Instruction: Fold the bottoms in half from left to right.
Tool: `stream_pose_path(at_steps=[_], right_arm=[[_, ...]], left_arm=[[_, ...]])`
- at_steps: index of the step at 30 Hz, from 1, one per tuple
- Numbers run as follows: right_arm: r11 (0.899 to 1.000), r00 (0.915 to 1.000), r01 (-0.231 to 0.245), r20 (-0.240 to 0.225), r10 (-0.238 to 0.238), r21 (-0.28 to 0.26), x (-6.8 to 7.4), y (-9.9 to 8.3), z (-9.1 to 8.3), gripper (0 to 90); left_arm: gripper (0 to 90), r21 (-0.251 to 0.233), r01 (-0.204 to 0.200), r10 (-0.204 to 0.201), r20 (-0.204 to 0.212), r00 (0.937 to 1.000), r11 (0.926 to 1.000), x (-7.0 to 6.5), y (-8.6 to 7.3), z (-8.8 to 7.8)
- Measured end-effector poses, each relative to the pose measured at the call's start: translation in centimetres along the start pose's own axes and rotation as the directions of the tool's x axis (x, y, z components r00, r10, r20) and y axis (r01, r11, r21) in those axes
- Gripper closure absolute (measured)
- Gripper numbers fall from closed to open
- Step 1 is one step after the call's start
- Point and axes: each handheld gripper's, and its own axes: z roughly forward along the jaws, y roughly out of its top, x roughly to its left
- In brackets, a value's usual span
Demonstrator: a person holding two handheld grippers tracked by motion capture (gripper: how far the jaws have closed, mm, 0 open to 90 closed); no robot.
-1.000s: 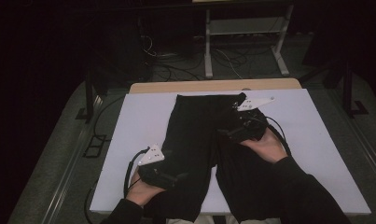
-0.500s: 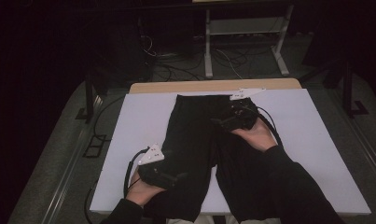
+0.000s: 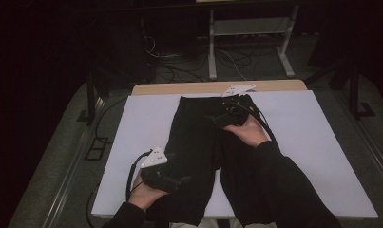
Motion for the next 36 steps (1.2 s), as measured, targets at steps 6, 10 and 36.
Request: stream_pose_path(at_steps=[6, 10, 36], right_arm=[[1.000, 0.9999, -0.010, 0.004, 0.010, -0.009, -0.2, 0.4, 1.1, 0.0], [1.000, 0.9998, -0.019, 0.002, 0.019, -0.003, -0.3, 0.5, 1.6, 0.0], [1.000, 1.0000, -0.006, 0.007, 0.006, 0.014, 0.3, 1.9, 6.0, 0.0]], left_arm=[[0.0, -0.003, 0.002, -0.002, -0.001, 1.0000, 1.0000, 0.0, 0.0, -0.1], [0.0, -0.003, 0.003, -0.003, -0.001, 1.0000, 1.0000, 0.0, 0.0, -0.1], [0.0, -0.010, 0.015, -0.015, -0.001, 0.9999, 0.9998, 0.1, 0.0, -0.2]])
